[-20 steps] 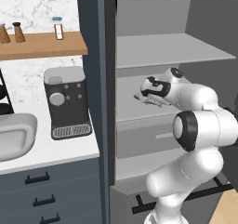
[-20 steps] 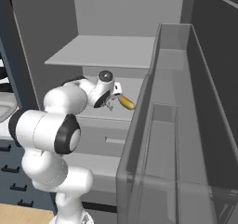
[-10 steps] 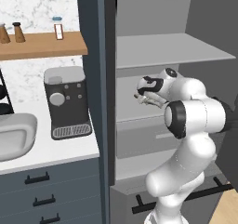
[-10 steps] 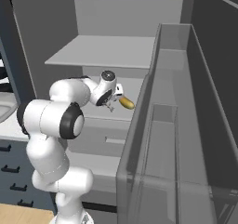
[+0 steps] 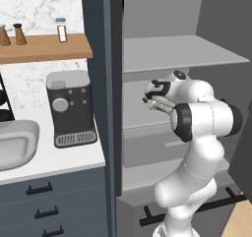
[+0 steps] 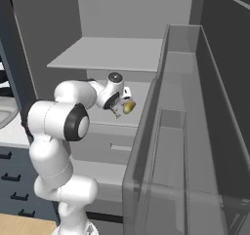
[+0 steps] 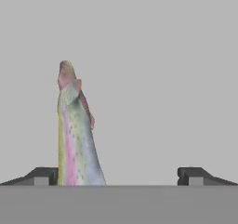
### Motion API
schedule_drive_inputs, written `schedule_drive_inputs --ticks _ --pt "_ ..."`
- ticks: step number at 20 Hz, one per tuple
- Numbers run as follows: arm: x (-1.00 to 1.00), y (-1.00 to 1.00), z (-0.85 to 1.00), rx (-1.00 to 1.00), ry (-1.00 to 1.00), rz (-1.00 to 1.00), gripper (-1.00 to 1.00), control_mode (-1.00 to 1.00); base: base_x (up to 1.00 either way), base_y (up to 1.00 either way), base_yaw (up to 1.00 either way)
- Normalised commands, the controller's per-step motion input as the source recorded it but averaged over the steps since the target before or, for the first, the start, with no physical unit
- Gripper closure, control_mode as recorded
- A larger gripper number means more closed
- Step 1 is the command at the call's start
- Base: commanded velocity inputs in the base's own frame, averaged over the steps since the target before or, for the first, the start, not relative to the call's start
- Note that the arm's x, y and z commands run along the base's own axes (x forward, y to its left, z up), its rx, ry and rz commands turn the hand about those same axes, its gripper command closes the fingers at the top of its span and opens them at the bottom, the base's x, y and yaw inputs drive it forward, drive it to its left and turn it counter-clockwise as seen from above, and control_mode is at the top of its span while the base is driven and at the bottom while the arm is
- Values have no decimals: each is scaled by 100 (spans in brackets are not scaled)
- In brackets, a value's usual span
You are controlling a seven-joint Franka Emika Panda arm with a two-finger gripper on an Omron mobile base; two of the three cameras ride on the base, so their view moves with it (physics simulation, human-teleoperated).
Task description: Place one cucumber and one fish in each tupperware on the nearby counter, to pack two identical lunches.
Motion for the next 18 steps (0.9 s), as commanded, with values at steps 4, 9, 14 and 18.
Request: schedule_drive_inputs --ticks 4,9,14,18 --pt "-11 17 -40 -1 0 8 -100 -100 0 0 0" --pt "-26 25 -36 0 0 7 100 -100 0 0 0" --pt "-44 16 -32 0 0 1 100 -100 0 0 0" --pt "-48 7 -10 0 0 -3 100 -100 0 0 0"
